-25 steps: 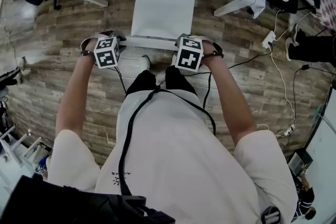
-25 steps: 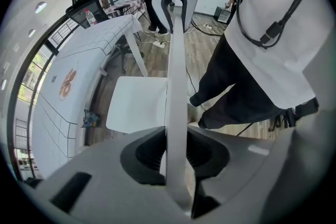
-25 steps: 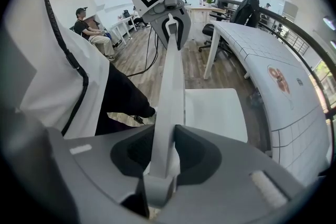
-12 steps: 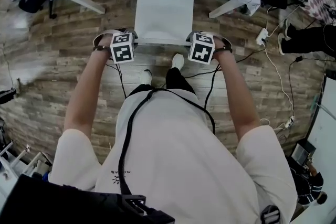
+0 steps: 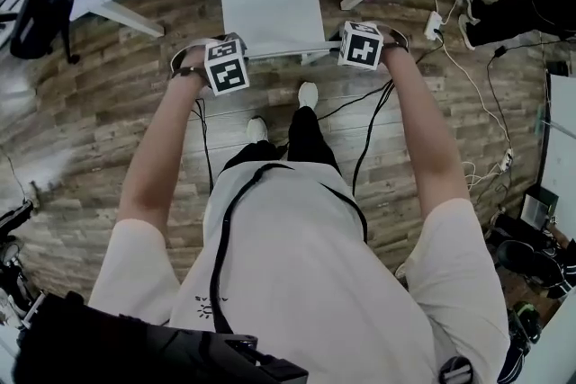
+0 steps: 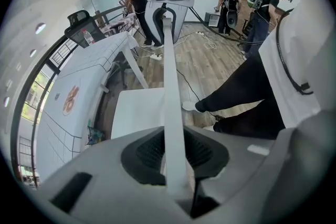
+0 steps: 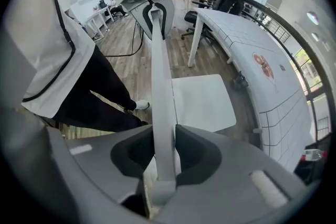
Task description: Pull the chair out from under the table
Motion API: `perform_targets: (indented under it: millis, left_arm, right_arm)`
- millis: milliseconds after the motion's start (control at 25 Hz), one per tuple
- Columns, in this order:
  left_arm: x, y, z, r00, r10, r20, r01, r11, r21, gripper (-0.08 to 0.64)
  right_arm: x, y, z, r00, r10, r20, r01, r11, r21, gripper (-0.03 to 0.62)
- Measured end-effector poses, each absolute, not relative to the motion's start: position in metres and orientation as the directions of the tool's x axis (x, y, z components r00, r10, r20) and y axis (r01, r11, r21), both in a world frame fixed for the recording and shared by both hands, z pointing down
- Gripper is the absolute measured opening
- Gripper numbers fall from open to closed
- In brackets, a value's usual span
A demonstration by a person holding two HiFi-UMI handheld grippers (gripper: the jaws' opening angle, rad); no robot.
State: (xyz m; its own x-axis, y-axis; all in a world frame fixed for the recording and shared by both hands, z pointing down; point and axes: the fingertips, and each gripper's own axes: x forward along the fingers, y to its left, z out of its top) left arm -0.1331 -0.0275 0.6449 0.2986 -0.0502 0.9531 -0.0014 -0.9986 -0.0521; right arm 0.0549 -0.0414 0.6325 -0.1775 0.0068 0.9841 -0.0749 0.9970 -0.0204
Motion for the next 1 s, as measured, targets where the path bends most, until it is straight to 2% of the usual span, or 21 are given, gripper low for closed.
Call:
perform_targets:
  millis: [240, 600, 1000]
  left_arm:
    - [-0.131, -0.025, 0.645, 0.303, -0.047, 0.952, 0.001, -0.999, -0.05, 0.084]
    - [-0.128, -0.026, 0.648, 0.269, -0.037, 0.963, -0.004, -0.999, -0.038, 0.083]
    - [-0.125, -0.027, 0.648, 0.245, -0.042, 0.969, -0.027, -0.999, -0.037, 0.08]
  right_arm:
    - [0.051, -0.035, 0.632, -0.189, 0.034, 0.981, -0.101, 0.993, -0.053, 0.101]
    - [0.057, -0.037, 0.63, -0.212, -0.027, 0.977, -0.024, 0.999, 0.023, 0.087]
    - [0.062, -0.036, 0.629, -0.246, -0.001, 0.969, 0.028, 1.0, 0.009, 0.083]
